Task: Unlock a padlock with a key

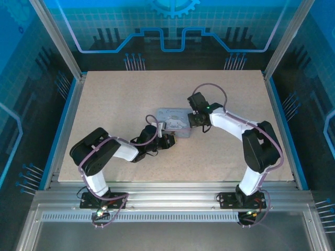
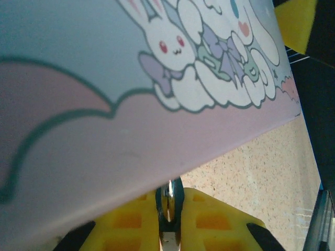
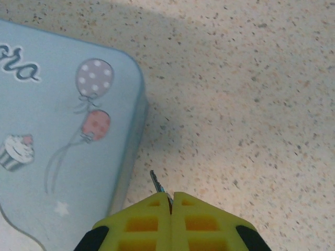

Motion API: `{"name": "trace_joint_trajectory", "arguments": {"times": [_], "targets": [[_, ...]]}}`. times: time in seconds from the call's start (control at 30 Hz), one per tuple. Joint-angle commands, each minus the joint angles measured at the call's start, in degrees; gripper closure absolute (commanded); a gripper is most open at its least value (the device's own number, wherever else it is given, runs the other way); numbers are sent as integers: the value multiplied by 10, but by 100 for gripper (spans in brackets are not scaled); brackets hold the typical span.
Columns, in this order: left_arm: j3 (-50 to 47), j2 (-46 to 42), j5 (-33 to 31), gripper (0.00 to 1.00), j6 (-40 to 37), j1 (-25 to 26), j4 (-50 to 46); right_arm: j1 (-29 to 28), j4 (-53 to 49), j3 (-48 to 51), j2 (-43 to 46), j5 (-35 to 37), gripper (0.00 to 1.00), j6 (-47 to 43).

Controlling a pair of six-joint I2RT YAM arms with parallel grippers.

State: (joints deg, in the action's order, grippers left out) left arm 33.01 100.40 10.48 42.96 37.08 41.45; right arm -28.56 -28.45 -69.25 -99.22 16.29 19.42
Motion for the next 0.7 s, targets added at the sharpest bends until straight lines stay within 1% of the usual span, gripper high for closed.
{"name": "trace_joint_trajectory", "arguments": {"times": [0.0, 0.1, 0.2, 0.4, 0.57, 0.67], "targets": [[31, -39, 22, 100, 16, -5, -77, 16, 6, 26, 51, -13, 100, 1], [52, -53, 29, 100, 23, -6, -114, 26, 13, 57, 91, -27, 100, 4], [63, -62, 31, 100, 37, -6, -121, 38, 26, 93, 137, -54, 100, 12], [90, -60, 38, 100, 60, -7, -132, 69, 75, 177, 248, -154, 100, 37], [99, -47, 39, 100, 76, -7, -119, 79, 128, 251, 328, -232, 100, 62], [100, -42, 36, 100, 86, -7, -108, 86, 178, 295, 374, -281, 100, 91]]}}
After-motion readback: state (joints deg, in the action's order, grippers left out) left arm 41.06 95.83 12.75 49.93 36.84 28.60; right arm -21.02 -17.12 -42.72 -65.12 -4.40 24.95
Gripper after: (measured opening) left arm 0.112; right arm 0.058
